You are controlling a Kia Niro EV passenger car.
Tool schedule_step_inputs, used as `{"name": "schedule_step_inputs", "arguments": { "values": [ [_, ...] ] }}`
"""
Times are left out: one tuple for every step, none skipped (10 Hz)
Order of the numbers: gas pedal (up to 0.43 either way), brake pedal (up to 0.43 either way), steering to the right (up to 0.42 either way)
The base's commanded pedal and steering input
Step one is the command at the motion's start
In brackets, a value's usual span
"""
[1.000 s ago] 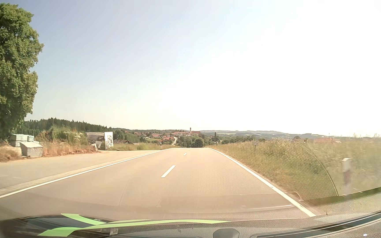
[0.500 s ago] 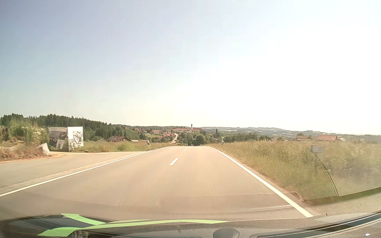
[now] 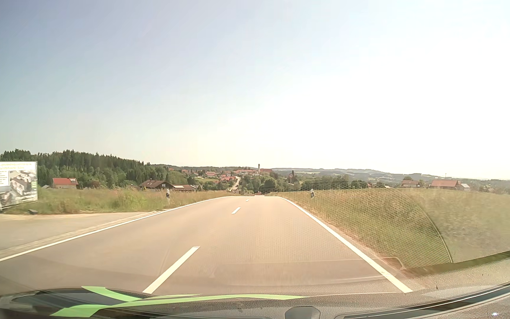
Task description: Follow the waypoints while adhering to traffic rules and regulations
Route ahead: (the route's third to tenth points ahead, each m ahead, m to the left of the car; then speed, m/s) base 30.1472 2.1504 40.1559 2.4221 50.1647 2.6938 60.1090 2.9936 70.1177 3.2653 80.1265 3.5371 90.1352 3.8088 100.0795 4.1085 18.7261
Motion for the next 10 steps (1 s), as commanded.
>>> {"name": "schedule_step_inputs", "arguments": {
  "values": [
    [0.209,0.000,-0.006],
    [0.209,0.000,-0.006],
    [0.209,0.000,-0.006],
    [0.209,0.000,-0.006],
    [0.209,0.000,-0.006],
    [0.209,0.000,-0.006],
    [0.197,0.000,-0.006],
    [0.189,0.000,-0.007],
    [0.177,0.000,-0.007],
    [0.169,0.000,-0.007]
  ]
}}
